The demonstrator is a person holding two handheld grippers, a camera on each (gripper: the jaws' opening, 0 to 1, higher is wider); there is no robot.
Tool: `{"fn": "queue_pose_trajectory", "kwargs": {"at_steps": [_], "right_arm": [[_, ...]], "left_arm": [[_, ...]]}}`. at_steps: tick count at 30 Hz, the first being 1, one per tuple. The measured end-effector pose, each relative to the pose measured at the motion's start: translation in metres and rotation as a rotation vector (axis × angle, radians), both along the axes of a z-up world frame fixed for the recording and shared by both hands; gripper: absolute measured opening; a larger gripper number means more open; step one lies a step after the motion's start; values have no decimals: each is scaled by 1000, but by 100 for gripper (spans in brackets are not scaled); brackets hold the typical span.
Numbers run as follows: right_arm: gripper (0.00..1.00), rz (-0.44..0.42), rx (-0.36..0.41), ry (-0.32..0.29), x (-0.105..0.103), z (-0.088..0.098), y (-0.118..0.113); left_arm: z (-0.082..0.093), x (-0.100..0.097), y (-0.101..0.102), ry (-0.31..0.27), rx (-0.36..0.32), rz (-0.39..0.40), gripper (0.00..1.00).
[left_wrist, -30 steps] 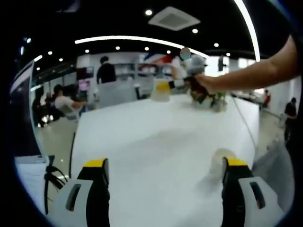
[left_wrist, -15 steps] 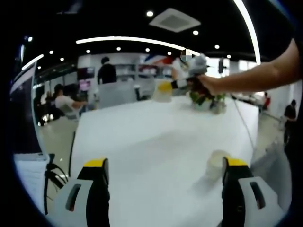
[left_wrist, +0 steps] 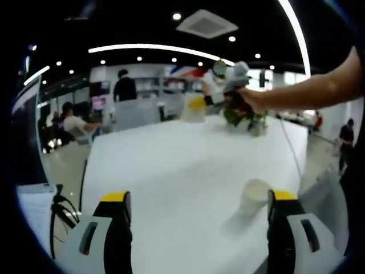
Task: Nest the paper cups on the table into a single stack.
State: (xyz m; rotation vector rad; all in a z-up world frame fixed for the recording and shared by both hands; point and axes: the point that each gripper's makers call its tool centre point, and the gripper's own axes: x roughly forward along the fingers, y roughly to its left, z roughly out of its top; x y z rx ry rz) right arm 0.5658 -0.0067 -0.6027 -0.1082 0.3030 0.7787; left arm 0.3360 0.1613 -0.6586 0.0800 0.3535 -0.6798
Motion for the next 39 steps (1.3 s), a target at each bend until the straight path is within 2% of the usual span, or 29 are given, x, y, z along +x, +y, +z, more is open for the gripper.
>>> {"fn": "queue_pose_trajectory", "kwargs": {"at_steps": [8,23,29,39], "right_arm": [[33,9,6,1,-19,2,0],[33,35,5,13,-52,-5,-8],[33,47,16,12,-63,0,-10],[33,90,26,3,-89,6,1]], "left_arm": [[6,-1,-4,-6,-28,-1,99],[10,-5,-19,-19,-38,-50,99],[11,-8,-20,-18,-49,-52,99],[13,-13,-19,-18,-52,-43,99]]}}
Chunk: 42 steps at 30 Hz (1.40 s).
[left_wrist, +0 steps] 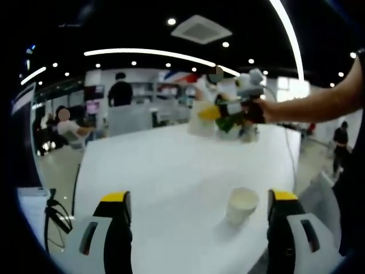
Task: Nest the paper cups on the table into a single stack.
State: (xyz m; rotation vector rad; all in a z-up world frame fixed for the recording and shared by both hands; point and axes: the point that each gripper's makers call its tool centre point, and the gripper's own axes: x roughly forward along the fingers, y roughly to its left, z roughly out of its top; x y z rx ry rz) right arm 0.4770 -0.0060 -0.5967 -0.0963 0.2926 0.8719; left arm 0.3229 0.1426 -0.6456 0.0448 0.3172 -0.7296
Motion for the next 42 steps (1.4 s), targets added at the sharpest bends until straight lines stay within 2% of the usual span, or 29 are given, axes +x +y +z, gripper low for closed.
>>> {"fn": "queue_pose_trajectory", "kwargs": {"at_steps": [7,11,15,24,33,40,42], "right_arm": [[33,15,-4,-5,-14,1,2],[33,19,-1,-9,-22,4,2],[33,31,-12,-18,-31,3,3],[33,61,-7,0,-58,2,10],[33,104,-37,-21,-82,-2,14],[33,127,-11,1,-101,-5,14],[33,161,-19,-17,-110,-6,16]], "left_arm": [[0,-4,-1,-1,2,-5,99],[3,-6,-5,-27,7,-19,97],[3,-6,-9,-19,3,-26,98],[5,-3,-17,-21,-9,-40,98],[6,0,-25,-22,-21,-53,97],[5,0,-31,-18,-29,-63,95],[5,1,-33,-20,-37,-62,95]]}}
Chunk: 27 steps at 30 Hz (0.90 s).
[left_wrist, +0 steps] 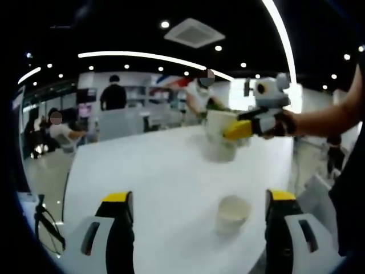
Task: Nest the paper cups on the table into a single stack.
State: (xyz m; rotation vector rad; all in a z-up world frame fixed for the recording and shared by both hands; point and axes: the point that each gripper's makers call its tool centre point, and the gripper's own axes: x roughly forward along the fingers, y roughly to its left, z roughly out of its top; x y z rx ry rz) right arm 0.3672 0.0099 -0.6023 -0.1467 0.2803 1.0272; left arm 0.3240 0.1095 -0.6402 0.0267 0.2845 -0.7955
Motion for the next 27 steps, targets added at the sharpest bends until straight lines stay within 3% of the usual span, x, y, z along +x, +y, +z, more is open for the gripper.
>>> {"fn": "queue_pose_trajectory", "kwargs": {"at_steps": [7,12,20,23,27], "right_arm": [[34,41,47,-14,-16,7,0],[34,113,135,-111,-30,21,4],[34,84,258,-66,-29,23,-1],[34,96,364,-94,-33,41,-1],[34,115,384,-92,-37,44,-1]], "left_arm": [[-1,-1,-8,3,-7,-15,93],[2,-4,-19,10,-29,-48,89],[12,-3,-34,4,-60,-76,89],[20,-5,-41,4,-99,-103,86],[26,-10,-50,27,-146,-142,80]]}}
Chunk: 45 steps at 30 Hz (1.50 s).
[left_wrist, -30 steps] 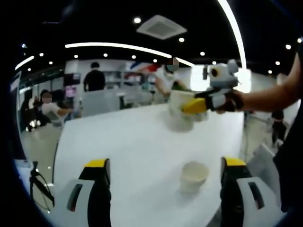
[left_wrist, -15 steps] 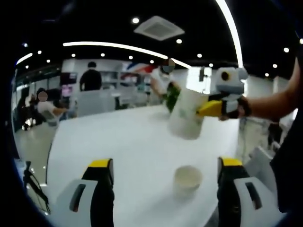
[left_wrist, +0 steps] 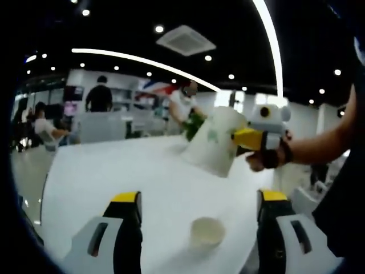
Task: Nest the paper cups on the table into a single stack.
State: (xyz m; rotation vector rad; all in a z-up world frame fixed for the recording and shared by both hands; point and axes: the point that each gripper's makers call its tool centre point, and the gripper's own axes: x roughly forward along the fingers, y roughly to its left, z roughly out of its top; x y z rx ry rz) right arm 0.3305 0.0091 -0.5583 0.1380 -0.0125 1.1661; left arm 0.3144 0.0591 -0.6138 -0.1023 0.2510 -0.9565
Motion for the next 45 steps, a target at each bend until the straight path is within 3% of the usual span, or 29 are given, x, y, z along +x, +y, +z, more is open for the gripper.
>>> {"fn": "queue_pose_trajectory", "kwargs": {"at_steps": [3,5,8,13,22,26,35,41,45], "right_arm": [[34,10,5,12,-2,-2,0],[34,21,18,25,-4,-3,0],[34,24,29,32,-6,-2,1],[35,34,40,39,-9,0,3],[35,63,36,73,-12,-8,2],[35,123,-26,81,-24,-20,5],[35,201,-69,98,-37,-22,8],[37,228,-105,83,-41,-20,11],[39,252,-126,78,-46,-18,10]], "left_arm": [[7,-5,-8,3,-43,-39,75],[10,-13,-16,47,-91,-88,67],[13,-15,-20,33,-111,-109,54],[10,-15,-25,32,-108,-119,53],[27,-15,-26,10,-159,-142,37],[31,-18,-21,30,-184,-172,31],[45,-31,-19,16,-152,-306,12],[60,-58,-27,5,-128,-498,0],[62,-57,-28,8,-104,-507,0]]}}
